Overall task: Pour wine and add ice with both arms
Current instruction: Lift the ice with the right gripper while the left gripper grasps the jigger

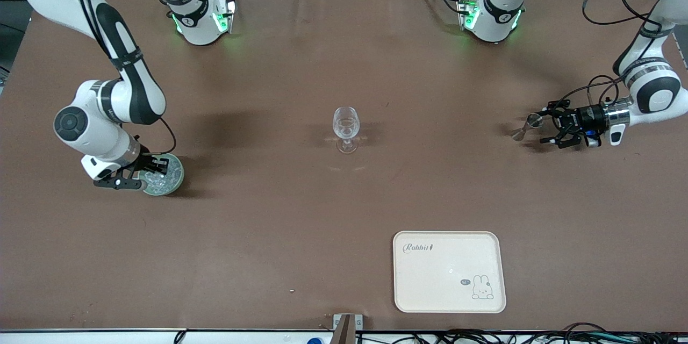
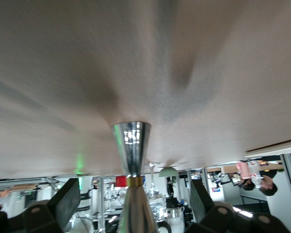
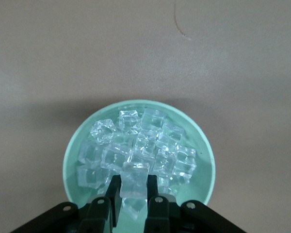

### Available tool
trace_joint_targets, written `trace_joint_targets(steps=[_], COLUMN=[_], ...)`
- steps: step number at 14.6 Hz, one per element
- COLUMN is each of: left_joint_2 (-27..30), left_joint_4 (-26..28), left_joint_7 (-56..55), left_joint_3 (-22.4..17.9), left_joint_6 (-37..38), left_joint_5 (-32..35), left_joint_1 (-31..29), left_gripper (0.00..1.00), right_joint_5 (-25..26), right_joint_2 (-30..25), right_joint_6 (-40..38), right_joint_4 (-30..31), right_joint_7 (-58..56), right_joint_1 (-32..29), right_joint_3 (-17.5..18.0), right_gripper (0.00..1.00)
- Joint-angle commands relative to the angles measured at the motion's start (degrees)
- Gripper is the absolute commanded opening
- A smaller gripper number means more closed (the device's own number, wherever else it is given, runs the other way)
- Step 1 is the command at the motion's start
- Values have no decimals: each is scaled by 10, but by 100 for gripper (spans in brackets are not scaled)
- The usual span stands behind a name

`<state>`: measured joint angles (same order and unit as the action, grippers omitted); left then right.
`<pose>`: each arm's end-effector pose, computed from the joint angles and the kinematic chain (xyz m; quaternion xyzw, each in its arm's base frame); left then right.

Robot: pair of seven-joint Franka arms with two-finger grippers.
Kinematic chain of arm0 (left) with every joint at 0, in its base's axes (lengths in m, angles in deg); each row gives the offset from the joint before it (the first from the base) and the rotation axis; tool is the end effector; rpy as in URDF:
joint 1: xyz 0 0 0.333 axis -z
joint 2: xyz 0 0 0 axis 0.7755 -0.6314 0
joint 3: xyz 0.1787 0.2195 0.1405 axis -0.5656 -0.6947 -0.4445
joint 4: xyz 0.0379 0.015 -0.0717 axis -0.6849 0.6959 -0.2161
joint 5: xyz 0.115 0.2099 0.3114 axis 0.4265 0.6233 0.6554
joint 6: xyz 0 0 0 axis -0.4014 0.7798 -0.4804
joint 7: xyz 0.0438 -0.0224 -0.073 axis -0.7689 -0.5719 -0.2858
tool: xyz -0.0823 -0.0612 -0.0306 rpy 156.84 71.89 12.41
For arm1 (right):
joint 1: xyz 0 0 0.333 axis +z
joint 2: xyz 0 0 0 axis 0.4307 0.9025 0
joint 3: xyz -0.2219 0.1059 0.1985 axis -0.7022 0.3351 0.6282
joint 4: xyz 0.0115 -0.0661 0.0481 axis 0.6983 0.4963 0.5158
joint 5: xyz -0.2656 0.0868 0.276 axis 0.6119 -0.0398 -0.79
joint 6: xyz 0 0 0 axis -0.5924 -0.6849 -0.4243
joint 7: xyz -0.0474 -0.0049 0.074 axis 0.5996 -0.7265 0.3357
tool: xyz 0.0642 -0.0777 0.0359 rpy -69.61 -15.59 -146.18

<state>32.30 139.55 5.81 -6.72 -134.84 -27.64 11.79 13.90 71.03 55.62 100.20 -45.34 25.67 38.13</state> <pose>0.4344 0.1911 0.1257 0.6217 0.5805 -0.3392 0.4018 0.5776 -0.0324 0.2497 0.9991 -0.0354 -0.0183 0.0122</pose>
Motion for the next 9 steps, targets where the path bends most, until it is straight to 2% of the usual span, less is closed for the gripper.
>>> trace_joint_targets(steps=[1, 5, 9], left_joint_2=[47, 42, 41], left_joint_4=[54, 53, 55], left_joint_7=[2, 2, 3], left_joint_3=[31, 30, 23], left_joint_6=[-50, -50, -42], left_joint_5=[-37, -41, -41], left_joint_1=[6, 4, -8], left_gripper=[100, 96, 91], right_joint_5=[-5, -3, -3], right_joint_2=[-30, -119, -183], right_joint_6=[-91, -127, -290], right_joint_4=[-54, -68, -160], right_joint_7=[6, 4, 6], right_joint_1=[0, -12, -34], right_joint_3=[-3, -7, -6], right_gripper=[1, 1, 1])
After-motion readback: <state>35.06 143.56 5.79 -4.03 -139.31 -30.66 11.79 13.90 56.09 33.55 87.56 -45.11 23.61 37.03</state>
